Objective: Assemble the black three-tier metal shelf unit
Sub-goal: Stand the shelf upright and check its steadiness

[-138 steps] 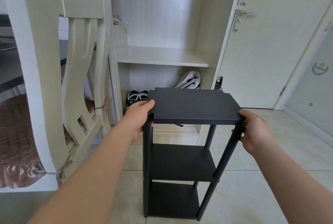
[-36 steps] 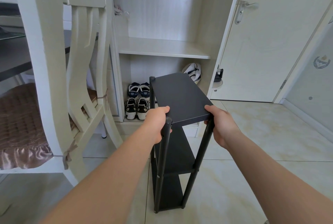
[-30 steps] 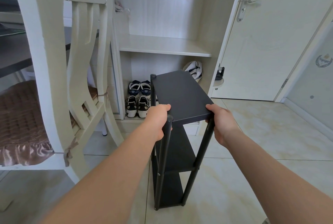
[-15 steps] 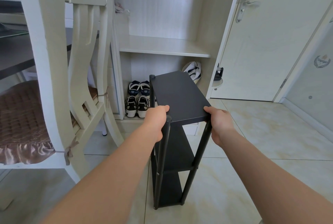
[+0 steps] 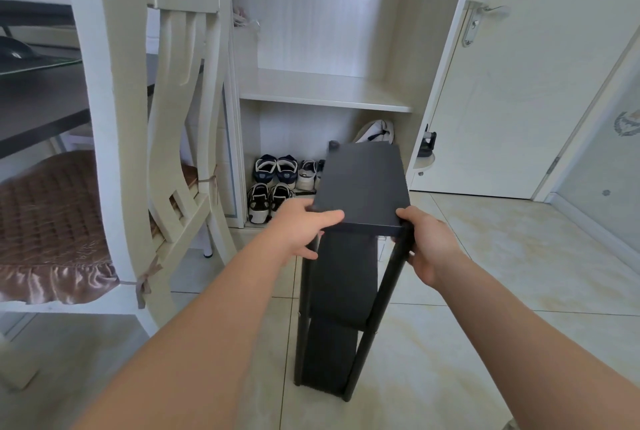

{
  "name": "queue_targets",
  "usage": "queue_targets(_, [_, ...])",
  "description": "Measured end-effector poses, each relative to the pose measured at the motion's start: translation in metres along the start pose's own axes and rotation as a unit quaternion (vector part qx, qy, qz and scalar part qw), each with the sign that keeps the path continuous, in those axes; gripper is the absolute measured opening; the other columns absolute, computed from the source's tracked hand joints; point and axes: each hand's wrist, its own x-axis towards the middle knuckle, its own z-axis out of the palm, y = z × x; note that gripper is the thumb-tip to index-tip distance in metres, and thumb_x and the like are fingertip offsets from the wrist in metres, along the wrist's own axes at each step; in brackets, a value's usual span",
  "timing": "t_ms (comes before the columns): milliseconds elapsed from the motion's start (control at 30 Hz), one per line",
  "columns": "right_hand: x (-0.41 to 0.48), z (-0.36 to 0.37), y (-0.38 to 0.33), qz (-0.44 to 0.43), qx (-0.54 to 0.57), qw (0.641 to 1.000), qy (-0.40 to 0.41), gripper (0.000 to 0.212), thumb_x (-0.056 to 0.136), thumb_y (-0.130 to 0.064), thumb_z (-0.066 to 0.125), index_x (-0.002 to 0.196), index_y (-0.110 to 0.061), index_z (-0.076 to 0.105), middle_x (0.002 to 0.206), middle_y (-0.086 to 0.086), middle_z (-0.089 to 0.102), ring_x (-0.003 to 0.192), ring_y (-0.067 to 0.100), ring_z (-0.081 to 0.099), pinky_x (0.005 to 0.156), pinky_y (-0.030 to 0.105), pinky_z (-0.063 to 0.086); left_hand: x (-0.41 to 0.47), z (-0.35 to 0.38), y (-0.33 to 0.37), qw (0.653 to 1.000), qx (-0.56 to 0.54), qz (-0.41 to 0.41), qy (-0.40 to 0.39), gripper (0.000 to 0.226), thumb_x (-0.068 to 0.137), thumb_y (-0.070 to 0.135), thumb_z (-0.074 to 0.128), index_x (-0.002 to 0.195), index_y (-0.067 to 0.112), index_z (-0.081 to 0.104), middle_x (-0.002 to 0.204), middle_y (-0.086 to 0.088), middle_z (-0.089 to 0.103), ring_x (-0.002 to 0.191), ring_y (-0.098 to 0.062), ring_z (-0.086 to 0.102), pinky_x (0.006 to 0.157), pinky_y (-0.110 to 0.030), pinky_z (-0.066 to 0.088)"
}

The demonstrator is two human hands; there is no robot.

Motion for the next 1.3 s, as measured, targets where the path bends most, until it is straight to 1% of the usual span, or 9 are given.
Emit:
queue_targets(100, [-0.004, -0.006, 0.000, 0.042, -0.021, 0.993, -0.105, 0.011, 0.096, -0.019, 0.063, 0.100, -0.009, 0.064, 0.086, 0.008, 0.068, 0.074, 0.025, 0.068, 0.073, 0.037, 0.056, 0.009, 0.000, -0.005, 0.992, -0.071, 0.007, 0.100, 0.018, 0.088, 0.030, 0.074, 0.102, 0.021, 0.066, 0.118, -0.006, 0.066, 0.104, -0.018, 0.061, 0.092, -0.046, 0.057])
queue_targets(167, [0.000, -0.011, -0.001, 0.041, -0.019, 0.992, -0.116, 0.018, 0.096, -0.025, 0.065, 0.106, -0.010, 0.065, 0.090, 0.009, 0.071, 0.082, 0.029, 0.071, 0.081, 0.041, 0.059, 0.011, 0.009, -0.004, 0.988, -0.070, -0.023, 0.135, 0.053, 0.086, 0.043, 0.071, 0.129, 0.015, 0.056, 0.135, -0.007, 0.057, 0.115, -0.024, 0.057, 0.103, -0.049, 0.048])
queue_targets(267, [0.011, -0.019, -0.006, 0.022, 0.014, 0.999, -0.030, 0.026, 0.097, -0.033, 0.065, 0.109, -0.010, 0.065, 0.097, 0.010, 0.069, 0.073, 0.024, 0.064, 0.066, 0.034, 0.055, 0.011, 0.029, -0.004, 0.992, -0.052, -0.066, 0.090, 0.090, 0.084, 0.052, 0.071, 0.151, 0.013, 0.026, 0.144, -0.004, 0.044, 0.132, -0.030, 0.045, 0.109, -0.047, 0.038])
queue_targets(633, [0.008, -0.005, -0.001, 0.002, -0.041, 0.999, -0.023, 0.029, 0.094, -0.033, 0.072, 0.094, -0.004, 0.070, 0.076, 0.006, 0.073, 0.066, 0.017, 0.064, 0.061, 0.026, 0.053, 0.023, 0.021, -0.002, 0.992, -0.034, 0.012, 0.121, 0.028, 0.095, 0.040, 0.059, 0.117, 0.023, 0.063, 0.106, 0.009, 0.062, 0.105, -0.016, 0.056, 0.089, -0.033, 0.037])
queue_targets(800, [0.019, -0.027, -0.009, -0.076, -0.078, 0.989, 0.096, 0.027, 0.094, -0.037, 0.069, 0.097, -0.011, 0.068, 0.095, 0.006, 0.072, 0.079, 0.020, 0.063, 0.070, 0.030, 0.053, 0.009, 0.051, -0.001, 0.995, -0.070, -0.068, 0.018, 0.065, 0.072, 0.064, 0.062, 0.121, 0.021, 0.054, 0.087, 0.004, 0.077, 0.100, -0.022, 0.069, 0.097, -0.044, 0.051])
queue_targets(933, [0.029, -0.034, -0.007, -0.118, -0.079, 0.979, 0.149, 0.028, 0.094, -0.033, 0.068, 0.110, -0.011, 0.062, 0.102, 0.003, 0.064, 0.101, 0.026, 0.063, 0.090, 0.041, 0.052, 0.013, 0.053, 0.003, 0.996, -0.038, -0.070, 0.041, 0.048, 0.088, 0.049, 0.057, 0.120, 0.014, 0.054, 0.070, 0.002, 0.075, 0.095, -0.023, 0.069, 0.098, -0.046, 0.051])
queue_targets(1100, [0.036, -0.047, -0.006, -0.183, -0.080, 0.957, 0.211, 0.059, 0.091, -0.037, 0.070, 0.138, -0.016, 0.042, 0.126, 0.001, 0.051, 0.121, 0.024, 0.053, 0.104, 0.042, 0.044, 0.012, 0.025, 0.009, 0.996, -0.036, -0.071, 0.039, 0.029, 0.096, 0.033, 0.057, 0.107, 0.007, 0.061, 0.073, -0.008, 0.070, 0.072, -0.020, 0.066, 0.083, -0.035, 0.054])
queue_targets(1200, [0.039, -0.056, -0.007, -0.176, -0.068, 0.956, 0.224, 0.081, 0.091, -0.049, 0.067, 0.155, -0.018, 0.028, 0.153, 0.002, 0.037, 0.139, 0.021, 0.041, 0.117, 0.047, 0.034, 0.013, 0.008, 0.007, 0.994, -0.065, -0.062, 0.063, 0.018, 0.093, 0.028, 0.060, 0.088, 0.011, 0.062, 0.074, -0.006, 0.066, 0.070, -0.021, 0.062, 0.094, -0.041, 0.055])
queue_targets(1300, [0.037, -0.063, -0.009, -0.129, -0.070, 0.972, 0.181, 0.053, 0.096, -0.053, 0.058, 0.134, -0.016, 0.055, 0.129, 0.005, 0.060, 0.115, 0.020, 0.056, 0.097, 0.036, 0.044, 0.015, 0.004, 0.005, 0.991, -0.072, -0.020, 0.110, 0.010, 0.093, 0.021, 0.059, 0.086, 0.015, 0.061, 0.084, -0.004, 0.064, 0.068, -0.017, 0.060, 0.075, -0.031, 0.053])
